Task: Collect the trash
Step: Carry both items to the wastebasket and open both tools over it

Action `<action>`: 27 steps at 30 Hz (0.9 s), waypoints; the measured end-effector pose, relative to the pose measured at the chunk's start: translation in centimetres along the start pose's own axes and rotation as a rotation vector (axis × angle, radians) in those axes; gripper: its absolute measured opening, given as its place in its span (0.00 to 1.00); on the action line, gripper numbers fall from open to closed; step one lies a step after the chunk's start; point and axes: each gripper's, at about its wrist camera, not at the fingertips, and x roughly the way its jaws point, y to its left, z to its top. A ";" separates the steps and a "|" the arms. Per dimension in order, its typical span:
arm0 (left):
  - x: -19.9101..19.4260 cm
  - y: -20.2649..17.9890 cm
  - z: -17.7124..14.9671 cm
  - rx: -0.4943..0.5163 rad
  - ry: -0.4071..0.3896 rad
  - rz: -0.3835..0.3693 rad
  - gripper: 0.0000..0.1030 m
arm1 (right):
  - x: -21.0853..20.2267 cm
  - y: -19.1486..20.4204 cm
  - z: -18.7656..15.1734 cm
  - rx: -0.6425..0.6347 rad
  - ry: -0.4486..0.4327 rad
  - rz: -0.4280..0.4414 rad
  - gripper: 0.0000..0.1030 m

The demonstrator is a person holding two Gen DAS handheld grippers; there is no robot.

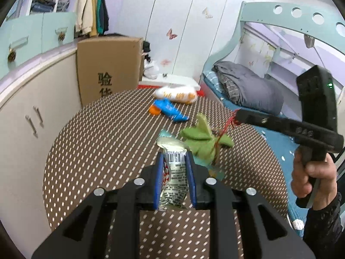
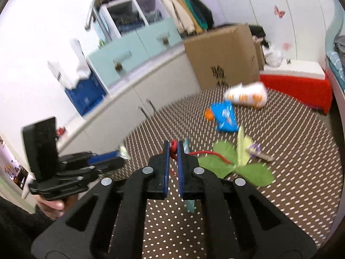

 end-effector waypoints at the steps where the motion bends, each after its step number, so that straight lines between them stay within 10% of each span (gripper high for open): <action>1: 0.0 -0.5 0.5 0.006 -0.007 -0.004 0.20 | -1.3 -0.2 0.5 -0.004 -0.022 -0.012 0.07; 16: 8.8 -18.9 8.1 0.091 0.027 -0.298 0.20 | -18.7 -16.8 -4.1 0.317 -0.188 -0.421 0.07; 27: 21.0 -33.9 5.5 0.232 0.223 -0.351 0.20 | -14.0 -35.7 -19.1 0.727 0.026 -0.494 0.07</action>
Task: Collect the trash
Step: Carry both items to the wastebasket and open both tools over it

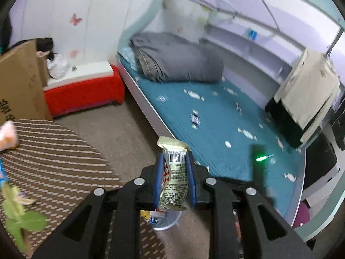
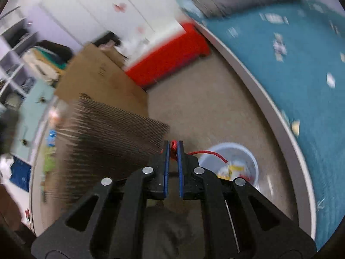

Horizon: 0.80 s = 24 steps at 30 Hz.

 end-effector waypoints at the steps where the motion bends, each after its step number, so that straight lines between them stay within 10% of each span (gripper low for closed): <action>1: 1.1 -0.3 0.0 0.002 0.019 0.002 0.20 | 1.9 -1.5 -0.4 0.034 0.031 -0.006 0.07; 5: 5.6 -1.3 -0.3 0.021 0.101 0.029 0.20 | 7.6 -6.9 -1.5 0.174 0.127 0.013 0.10; 6: 6.6 -1.5 -0.3 0.027 0.118 0.036 0.20 | 8.4 -7.8 -1.7 0.195 0.139 0.014 0.26; 7: 7.9 -1.7 -0.5 0.034 0.146 0.047 0.20 | 9.0 -8.5 -1.9 0.212 0.148 0.010 0.67; 8: 8.6 -1.8 -0.5 0.037 0.159 0.054 0.20 | 9.2 -9.0 -2.1 0.227 0.140 0.012 0.79; 18: 16.0 -2.8 -1.3 0.066 0.324 0.111 0.21 | 1.7 -9.1 -0.2 0.229 -0.064 0.045 0.86; 20: 17.0 -2.8 -1.4 0.064 0.358 0.129 0.32 | 0.0 -8.7 0.3 0.215 -0.104 0.046 0.87; 22: 18.1 -2.7 -1.6 0.059 0.391 0.161 0.90 | -1.9 -8.0 0.8 0.201 -0.143 0.041 0.91; 24: 18.0 -2.5 -1.5 0.063 0.360 0.216 0.92 | -3.0 -7.4 1.0 0.189 -0.172 0.037 0.94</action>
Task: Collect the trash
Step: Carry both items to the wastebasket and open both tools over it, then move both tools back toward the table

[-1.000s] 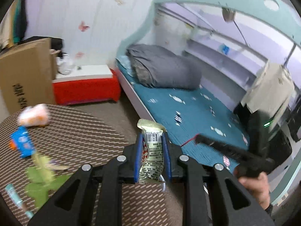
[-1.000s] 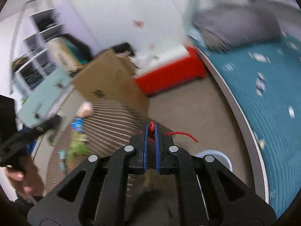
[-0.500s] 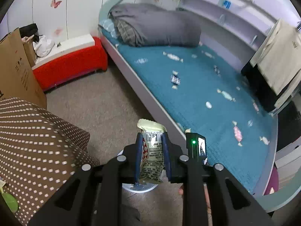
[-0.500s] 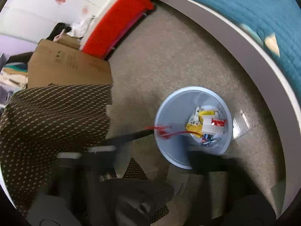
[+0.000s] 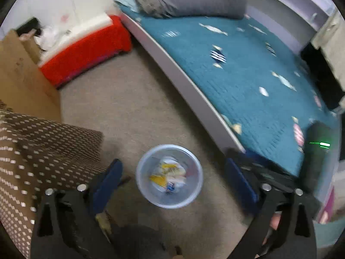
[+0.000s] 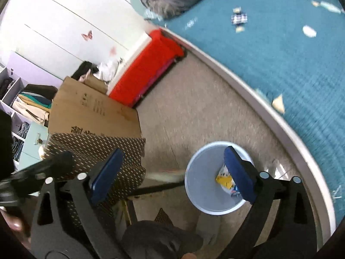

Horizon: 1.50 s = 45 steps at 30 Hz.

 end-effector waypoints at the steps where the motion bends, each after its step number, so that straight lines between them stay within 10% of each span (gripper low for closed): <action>1: -0.3 0.3 0.0 -0.011 -0.007 -0.007 0.92 | -0.4 0.4 0.0 -0.006 -0.010 -0.001 0.94; 20: -15.3 5.6 -6.3 -0.104 -0.302 -0.021 0.92 | -9.7 15.5 -3.3 -0.213 -0.171 -0.001 0.94; 34: -25.6 14.8 -15.7 -0.216 -0.507 0.154 0.95 | -10.2 29.2 -9.5 -0.457 -0.154 0.048 0.94; 45: -27.6 24.9 -23.5 -0.405 -0.496 0.278 0.95 | -6.8 36.8 -14.9 -0.627 -0.091 0.010 0.94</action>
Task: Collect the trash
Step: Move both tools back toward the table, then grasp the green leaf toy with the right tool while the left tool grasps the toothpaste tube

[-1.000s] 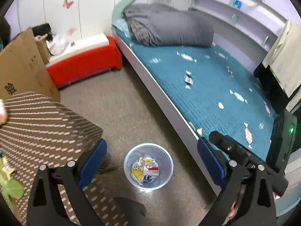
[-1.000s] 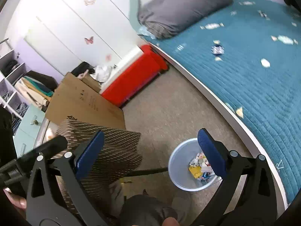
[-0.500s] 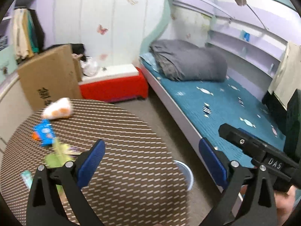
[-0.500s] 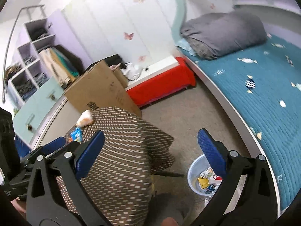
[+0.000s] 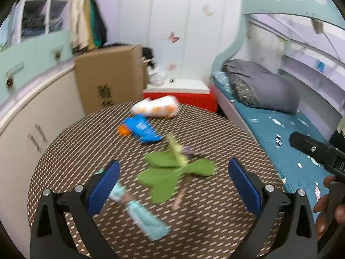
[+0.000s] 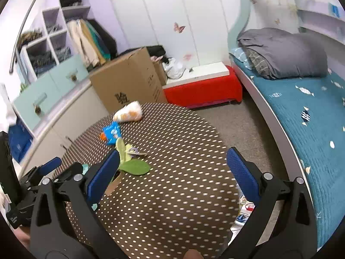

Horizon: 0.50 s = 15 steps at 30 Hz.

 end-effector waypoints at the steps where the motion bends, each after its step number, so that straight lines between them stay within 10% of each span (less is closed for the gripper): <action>1: 0.3 1.1 -0.1 -0.018 0.008 0.013 0.95 | 0.3 0.4 -0.1 -0.007 0.005 0.005 0.94; 15: 5.3 6.5 -3.7 -0.112 0.185 0.118 0.95 | 5.1 5.0 -1.5 -0.089 0.108 0.009 0.94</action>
